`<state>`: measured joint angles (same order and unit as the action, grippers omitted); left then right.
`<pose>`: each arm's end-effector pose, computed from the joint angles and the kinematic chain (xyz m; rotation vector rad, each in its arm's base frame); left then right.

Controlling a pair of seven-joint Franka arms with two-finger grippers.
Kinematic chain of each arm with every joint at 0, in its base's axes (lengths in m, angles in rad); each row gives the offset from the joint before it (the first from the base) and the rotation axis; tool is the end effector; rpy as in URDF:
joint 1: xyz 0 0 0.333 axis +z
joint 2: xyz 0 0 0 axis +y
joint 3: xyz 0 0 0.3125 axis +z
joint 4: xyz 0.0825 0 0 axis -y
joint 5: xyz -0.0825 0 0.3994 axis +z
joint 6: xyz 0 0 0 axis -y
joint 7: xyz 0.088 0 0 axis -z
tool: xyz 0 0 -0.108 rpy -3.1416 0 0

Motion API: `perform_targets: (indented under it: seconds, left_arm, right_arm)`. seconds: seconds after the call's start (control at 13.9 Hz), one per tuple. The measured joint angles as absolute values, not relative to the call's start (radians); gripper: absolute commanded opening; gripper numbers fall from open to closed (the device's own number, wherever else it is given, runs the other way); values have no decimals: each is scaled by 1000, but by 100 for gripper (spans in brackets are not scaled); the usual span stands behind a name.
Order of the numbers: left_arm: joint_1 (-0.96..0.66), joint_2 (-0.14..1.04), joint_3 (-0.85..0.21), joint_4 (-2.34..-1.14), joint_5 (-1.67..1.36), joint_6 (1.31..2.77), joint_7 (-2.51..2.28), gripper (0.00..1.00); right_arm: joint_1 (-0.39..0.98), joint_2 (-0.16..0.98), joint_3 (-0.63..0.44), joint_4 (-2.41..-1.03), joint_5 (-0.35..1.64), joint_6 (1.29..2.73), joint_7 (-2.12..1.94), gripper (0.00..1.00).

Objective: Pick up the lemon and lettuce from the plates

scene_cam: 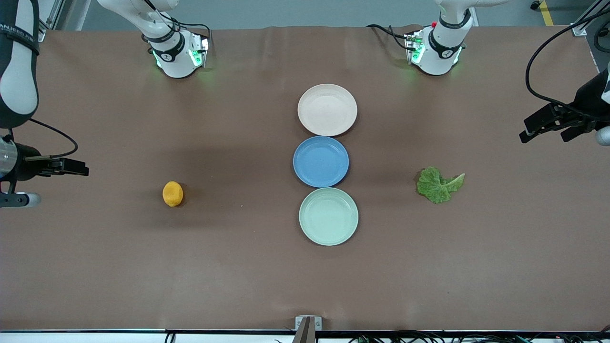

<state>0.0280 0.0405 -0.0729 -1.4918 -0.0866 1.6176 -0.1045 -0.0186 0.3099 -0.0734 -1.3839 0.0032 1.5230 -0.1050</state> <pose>0.5869 -0.0344 0.6401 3.0422 0.0915 0.1195 0.6465 -0.0529 0.5174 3.1274 0.0226 -0.2681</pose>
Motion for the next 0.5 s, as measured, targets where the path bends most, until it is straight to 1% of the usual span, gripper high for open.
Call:
perform_targets:
  seconds: [0.22,0.5]
  left_arm:
    - [27,35,-96,-1492,-62,1592,-105,100]
    - [29,31,-100,-1492,-61,1582,-106,100]
  right_arm:
    - [-19,244,-72,-1423,5,1516,-106,100]
    - [-18,106,-67,-1570,7,1550,-107,100]
